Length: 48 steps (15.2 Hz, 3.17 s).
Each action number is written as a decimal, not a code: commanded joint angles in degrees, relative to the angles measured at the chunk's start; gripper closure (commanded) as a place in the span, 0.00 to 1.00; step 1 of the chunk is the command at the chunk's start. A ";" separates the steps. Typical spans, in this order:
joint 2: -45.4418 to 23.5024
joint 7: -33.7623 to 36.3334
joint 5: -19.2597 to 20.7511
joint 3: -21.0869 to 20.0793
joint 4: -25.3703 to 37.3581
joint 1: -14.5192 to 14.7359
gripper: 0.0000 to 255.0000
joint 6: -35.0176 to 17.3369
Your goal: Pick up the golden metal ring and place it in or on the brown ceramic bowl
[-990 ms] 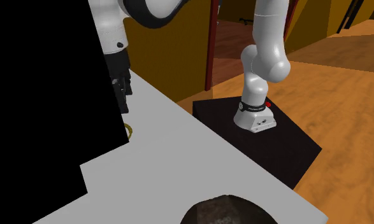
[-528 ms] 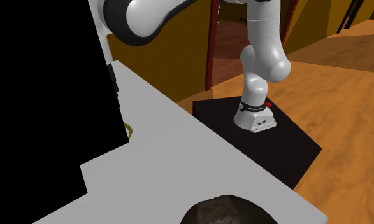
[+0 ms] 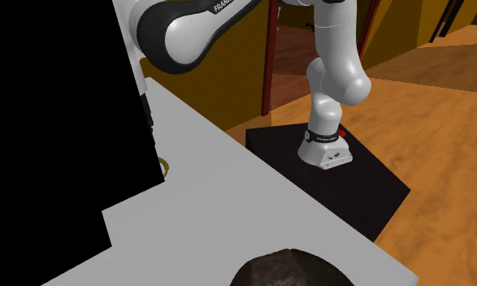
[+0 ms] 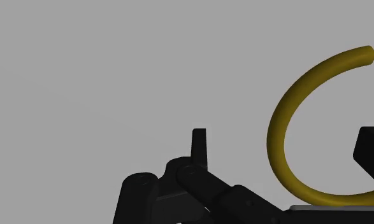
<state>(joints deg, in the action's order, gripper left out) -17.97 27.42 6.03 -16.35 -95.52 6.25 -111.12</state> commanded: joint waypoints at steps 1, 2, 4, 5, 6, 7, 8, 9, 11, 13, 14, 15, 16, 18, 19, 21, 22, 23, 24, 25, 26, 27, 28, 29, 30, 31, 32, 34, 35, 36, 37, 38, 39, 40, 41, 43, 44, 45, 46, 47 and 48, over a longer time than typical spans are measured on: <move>0.01 0.01 0.00 0.00 -0.04 0.00 0.00 -0.03; 0.01 0.01 0.00 0.00 -0.04 0.00 0.00 -0.03; 0.01 0.01 0.00 0.00 -0.03 0.00 0.00 -0.03; 0.01 0.01 0.00 0.00 -0.03 0.00 1.00 -0.03; 0.01 0.01 0.00 0.00 -0.03 0.00 1.00 -0.03; 0.02 0.01 0.00 0.00 -0.04 0.00 1.00 -0.03; -0.09 -0.03 0.02 0.02 -0.05 -0.02 1.00 -0.14; -0.66 -0.04 0.17 0.07 0.81 0.04 1.00 0.16; -1.15 0.09 0.29 0.07 1.29 0.18 1.00 0.20; -0.99 -0.05 0.25 0.11 0.90 0.06 1.00 -0.03; 0.01 0.02 0.00 -0.03 -0.04 -0.02 1.00 -0.04; 0.20 -0.04 -0.07 -0.06 0.48 -0.03 1.00 0.66; 0.38 -0.09 -0.14 -0.09 1.00 -0.03 1.00 1.36; 0.70 -0.20 -0.27 -0.14 2.11 -0.02 1.00 2.78; 0.82 -0.24 -0.32 -0.16 2.72 -0.01 1.00 3.50; 1.06 -0.32 -0.42 -0.21 3.94 0.01 1.00 4.94; 1.16 -0.36 -0.46 -0.23 4.57 0.02 1.00 5.67; 1.25 -0.40 -0.50 -0.25 5.22 0.04 1.00 6.40; 1.33 -0.44 -0.54 -0.26 5.89 0.06 1.00 7.14; 1.39 -0.47 -0.57 -0.28 6.58 0.08 1.00 7.89; 1.44 -0.50 -0.60 -0.30 7.28 0.10 1.00 8.64; 1.47 -0.53 -0.62 -0.32 8.01 0.13 1.00 9.39; 1.49 -0.55 -0.63 -0.33 8.75 0.16 1.00 10.15; 1.49 -0.58 -0.64 -0.35 9.52 0.20 1.00 10.92; 1.48 -0.60 -0.65 -0.37 10.30 0.23 1.00 11.70; 1.46 -0.62 -0.65 -0.38 11.11 0.27 1.00 12.48; 1.42 -0.64 -0.65 -0.40 11.94 0.32 1.00 13.27; 1.28 -0.66 -0.63 -0.43 13.67 0.42 1.00 14.86; 1.19 -0.67 -0.61 -0.44 14.57 0.47 1.00 15.68; 1.08 -0.68 -0.58 -0.46 15.50 0.53 1.00 16.50; 0.99 -0.69 -0.56 -0.47 16.20 0.58 1.00 17.11; 1.62 0.45 -0.65 -0.89 15.32 1.25 1.00 16.88; 2.18 1.60 -0.73 -1.31 14.54 1.93 1.00 16.68; 2.67 2.76 -0.80 -1.74 13.84 2.62 1.00 16.50; 3.11 3.93 -0.86 -2.18 13.23 3.33 1.00 16.36; 3.81 6.32 -0.93 -3.06 12.27 4.79 1.00 16.15; 4.06 7.53 -0.94 -3.51 11.92 5.54 1.00 16.08; 4.26 8.75 -0.94 -3.96 11.64 6.30 1.00 16.03; 4.39 9.99 -0.92 -4.42 11.45 7.07 1.00 16.01; 4.47 11.23 -0.89 -4.87 11.33 7.86 1.00 16.01; 4.48 12.49 -0.83 -5.32 11.30 8.68 1.00 16.03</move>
<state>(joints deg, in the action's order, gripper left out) -13.86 38.76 5.38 -21.10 -83.43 14.14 -94.65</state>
